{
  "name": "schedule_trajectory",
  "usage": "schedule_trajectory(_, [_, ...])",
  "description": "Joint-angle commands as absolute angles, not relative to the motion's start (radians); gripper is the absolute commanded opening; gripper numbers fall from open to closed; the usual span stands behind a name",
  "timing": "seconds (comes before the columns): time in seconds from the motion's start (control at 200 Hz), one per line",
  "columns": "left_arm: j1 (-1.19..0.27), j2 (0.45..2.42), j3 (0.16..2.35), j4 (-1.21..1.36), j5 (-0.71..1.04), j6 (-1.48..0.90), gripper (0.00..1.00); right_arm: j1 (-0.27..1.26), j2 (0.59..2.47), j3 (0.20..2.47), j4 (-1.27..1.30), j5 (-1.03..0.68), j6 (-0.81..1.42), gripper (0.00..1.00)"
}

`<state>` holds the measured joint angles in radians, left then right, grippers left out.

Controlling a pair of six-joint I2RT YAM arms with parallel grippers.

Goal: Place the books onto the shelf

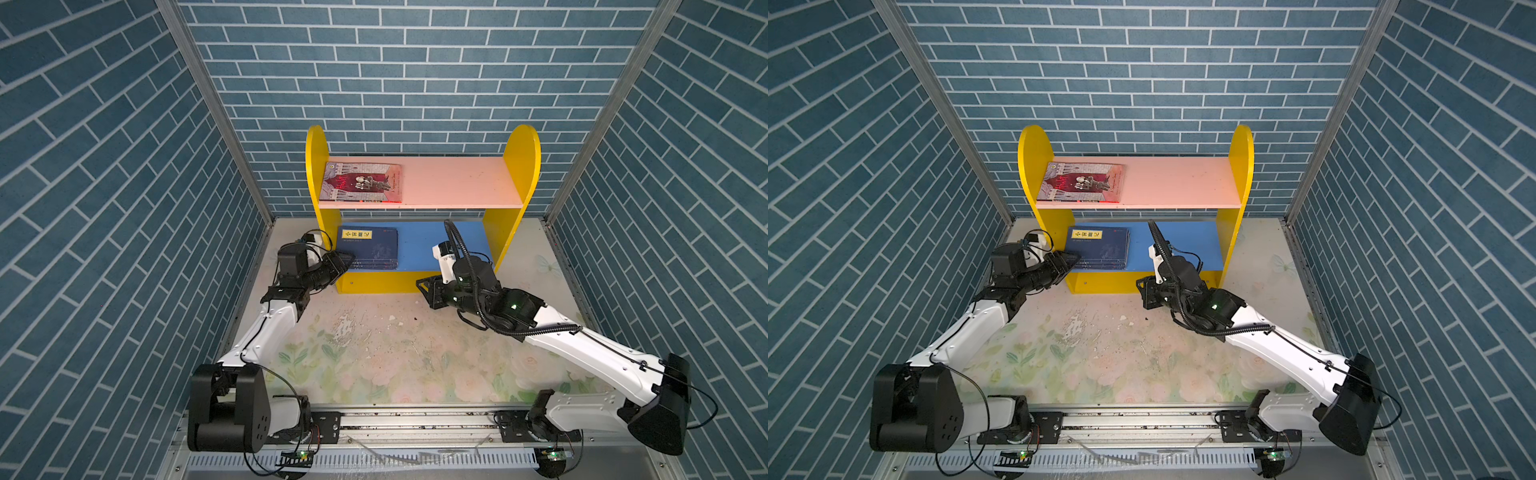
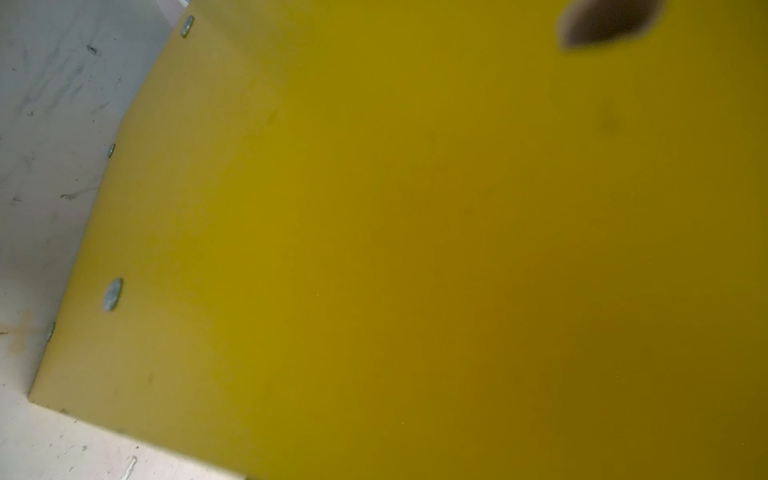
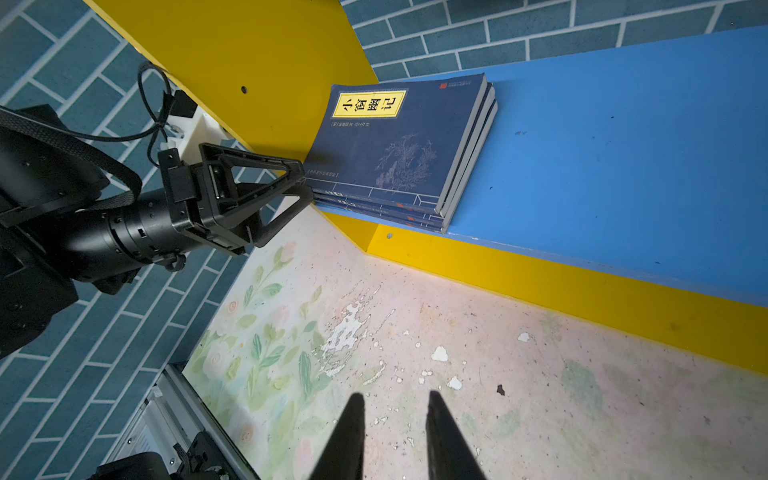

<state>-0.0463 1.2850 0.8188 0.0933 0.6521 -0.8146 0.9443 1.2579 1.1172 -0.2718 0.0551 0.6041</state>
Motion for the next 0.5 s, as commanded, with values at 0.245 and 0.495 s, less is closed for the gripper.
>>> schedule_trajectory(0.245, [-0.049,1.061,0.867,-0.326,0.715,-0.623,0.60,0.949,1.182,1.165,-0.494,0.177,0.564,0.57])
schedule_trajectory(0.495, [-0.048,0.934,0.989,-0.705,0.618,-0.210,0.77,0.950,1.062,1.104,-0.584,0.364,0.468,0.99])
